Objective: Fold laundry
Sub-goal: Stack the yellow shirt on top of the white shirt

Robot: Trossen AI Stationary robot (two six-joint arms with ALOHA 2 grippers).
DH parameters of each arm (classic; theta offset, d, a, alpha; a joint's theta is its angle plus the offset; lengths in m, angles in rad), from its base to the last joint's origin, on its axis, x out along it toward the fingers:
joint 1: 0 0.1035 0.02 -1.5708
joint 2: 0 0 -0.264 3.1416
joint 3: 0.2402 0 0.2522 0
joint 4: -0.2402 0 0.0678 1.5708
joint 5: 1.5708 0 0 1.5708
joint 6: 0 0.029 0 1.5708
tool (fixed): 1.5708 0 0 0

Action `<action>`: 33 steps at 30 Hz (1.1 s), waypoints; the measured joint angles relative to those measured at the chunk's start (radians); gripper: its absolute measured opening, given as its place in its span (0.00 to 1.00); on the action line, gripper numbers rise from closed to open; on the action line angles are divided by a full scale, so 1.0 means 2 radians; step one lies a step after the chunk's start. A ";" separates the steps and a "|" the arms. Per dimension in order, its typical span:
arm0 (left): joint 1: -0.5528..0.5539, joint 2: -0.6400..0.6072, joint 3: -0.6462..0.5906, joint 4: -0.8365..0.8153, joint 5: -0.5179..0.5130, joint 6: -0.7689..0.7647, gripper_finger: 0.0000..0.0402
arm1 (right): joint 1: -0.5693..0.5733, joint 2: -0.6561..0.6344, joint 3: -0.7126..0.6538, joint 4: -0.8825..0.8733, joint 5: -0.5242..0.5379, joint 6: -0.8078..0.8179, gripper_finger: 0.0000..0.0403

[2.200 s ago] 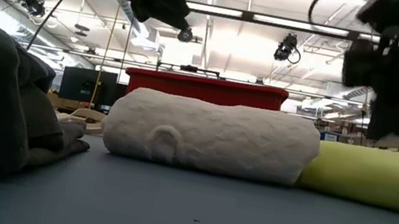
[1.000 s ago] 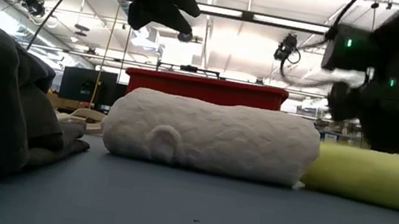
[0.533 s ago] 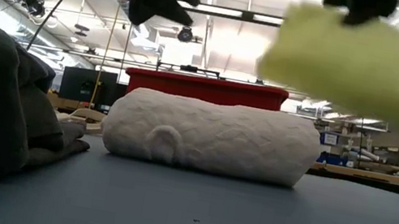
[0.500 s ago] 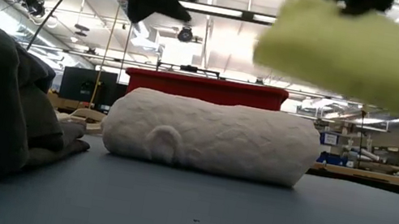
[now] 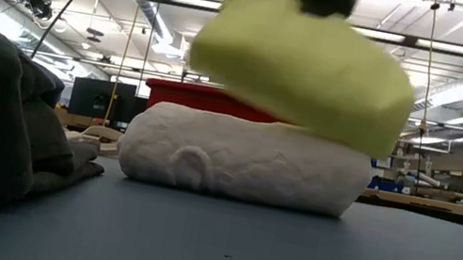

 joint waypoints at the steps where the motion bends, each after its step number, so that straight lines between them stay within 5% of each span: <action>1: -0.003 -0.002 0.000 0.000 0.001 0.008 0.48 | 0.000 0.024 0.012 0.001 -0.005 -0.012 0.13; 9: -0.035 0.019 0.000 -0.002 0.004 0.034 0.48 | -0.012 0.186 0.121 -0.025 -0.059 -0.090 0.13; 18: -0.036 0.093 0.000 -0.001 0.003 0.026 0.48 | -0.031 0.275 0.171 -0.020 -0.027 -0.109 0.13; 23: -0.036 0.158 0.000 -0.005 0.004 0.034 0.48 | -0.032 0.272 0.171 -0.035 0.005 -0.107 0.15; 30: -0.028 0.233 0.000 -0.003 0.020 0.052 0.48 | -0.033 0.178 0.170 -0.092 0.076 -0.075 0.51; 33: -0.021 0.256 0.000 -0.003 0.032 0.052 0.48 | -0.033 0.125 0.170 -0.122 0.124 -0.014 0.59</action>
